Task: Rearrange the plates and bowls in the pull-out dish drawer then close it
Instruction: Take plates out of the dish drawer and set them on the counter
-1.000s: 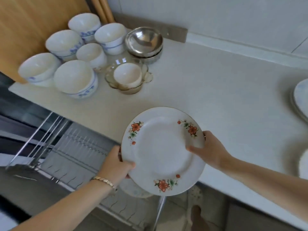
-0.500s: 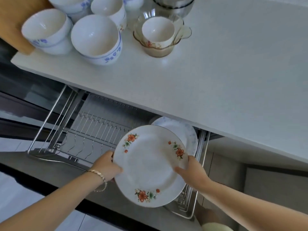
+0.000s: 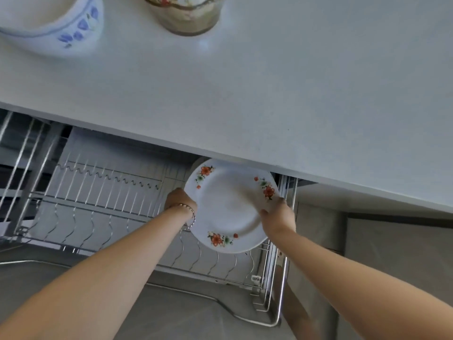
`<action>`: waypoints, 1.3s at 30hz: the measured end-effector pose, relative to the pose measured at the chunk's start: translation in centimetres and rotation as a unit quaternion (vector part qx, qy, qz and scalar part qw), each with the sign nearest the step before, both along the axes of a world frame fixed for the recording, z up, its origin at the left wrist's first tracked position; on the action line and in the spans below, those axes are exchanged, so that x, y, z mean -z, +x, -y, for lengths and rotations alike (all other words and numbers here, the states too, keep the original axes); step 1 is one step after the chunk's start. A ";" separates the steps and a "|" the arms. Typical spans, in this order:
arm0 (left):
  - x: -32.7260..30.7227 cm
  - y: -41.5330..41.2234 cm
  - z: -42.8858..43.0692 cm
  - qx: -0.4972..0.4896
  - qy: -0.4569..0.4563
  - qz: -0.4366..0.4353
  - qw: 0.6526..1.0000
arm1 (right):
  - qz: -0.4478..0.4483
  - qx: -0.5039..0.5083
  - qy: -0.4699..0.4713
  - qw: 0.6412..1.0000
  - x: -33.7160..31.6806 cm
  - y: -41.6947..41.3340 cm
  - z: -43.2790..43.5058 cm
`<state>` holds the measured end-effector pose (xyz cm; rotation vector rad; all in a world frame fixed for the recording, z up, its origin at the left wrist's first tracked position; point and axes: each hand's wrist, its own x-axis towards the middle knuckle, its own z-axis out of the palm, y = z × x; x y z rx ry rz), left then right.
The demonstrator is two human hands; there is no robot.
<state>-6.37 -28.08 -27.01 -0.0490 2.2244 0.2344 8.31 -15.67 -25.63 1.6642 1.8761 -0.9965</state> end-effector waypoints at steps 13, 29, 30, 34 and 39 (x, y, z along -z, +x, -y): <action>1.1 0.6 -0.4 -0.014 0.011 -0.054 0.998 | -0.002 -0.012 0.030 0.999 1.5 0.2 2.1; 2.3 4.0 0.6 -0.507 0.238 0.148 0.815 | -0.040 0.228 -0.069 0.970 3.8 1.8 2.9; 1.5 4.3 0.8 -0.508 0.251 0.147 0.811 | -0.044 0.230 -0.068 0.970 3.8 2.0 3.1; 0.1 5.8 1.8 -0.380 0.204 0.129 0.893 | -0.052 0.237 -0.087 0.966 3.2 2.1 3.2; -3.5 6.7 1.7 -0.040 0.083 0.129 0.987 | -0.014 0.141 -0.189 0.972 -0.3 3.4 1.5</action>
